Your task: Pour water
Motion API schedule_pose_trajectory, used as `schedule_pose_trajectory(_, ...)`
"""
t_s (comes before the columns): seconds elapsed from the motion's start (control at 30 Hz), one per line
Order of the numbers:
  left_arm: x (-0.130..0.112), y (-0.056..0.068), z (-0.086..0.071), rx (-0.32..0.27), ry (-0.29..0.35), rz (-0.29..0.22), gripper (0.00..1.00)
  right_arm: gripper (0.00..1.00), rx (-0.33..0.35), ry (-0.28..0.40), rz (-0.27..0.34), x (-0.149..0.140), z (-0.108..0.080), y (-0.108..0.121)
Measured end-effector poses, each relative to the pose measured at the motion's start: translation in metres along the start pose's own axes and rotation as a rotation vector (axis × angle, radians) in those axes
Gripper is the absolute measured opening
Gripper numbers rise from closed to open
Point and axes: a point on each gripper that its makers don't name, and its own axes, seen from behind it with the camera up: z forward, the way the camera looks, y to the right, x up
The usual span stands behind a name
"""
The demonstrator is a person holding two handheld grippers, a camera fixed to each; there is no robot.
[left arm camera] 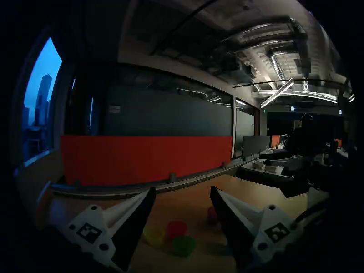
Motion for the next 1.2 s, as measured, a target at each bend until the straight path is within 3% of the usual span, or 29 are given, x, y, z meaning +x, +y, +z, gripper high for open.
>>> schedule_pose_trajectory(0.17, 0.005, 0.016, 0.000, -0.073, 0.007, -0.017, 0.88, 0.99, 0.073, -0.004, 0.008, 0.007, -0.001, -0.021)
schedule_pose_trajectory(0.27, 0.009, 0.019, 0.000, -0.099, 0.015, -0.034, 0.88, 0.99, 0.107, -0.008, 0.012, 0.007, -0.001, -0.028)
schedule_pose_trajectory(0.47, 0.011, 0.019, -0.002, -0.108, 0.004, -0.011, 0.88, 0.99, 0.123, -0.020, 0.000, 0.006, 0.000, -0.031)
schedule_pose_trajectory(0.67, 0.004, 0.027, -0.003, -0.156, -0.036, 0.026, 0.88, 0.99, 0.153, -0.050, -0.012, 0.003, -0.002, -0.035)
schedule_pose_trajectory(0.87, 0.000, 0.026, -0.004, -0.179, -0.064, 0.054, 0.88, 0.99, 0.200, -0.096, -0.039, -0.002, -0.006, -0.043)
schedule_pose_trajectory(1.2, -0.007, 0.029, -0.002, -0.222, -0.083, 0.068, 0.88, 0.99, 0.258, -0.119, -0.059, -0.006, -0.006, -0.050)
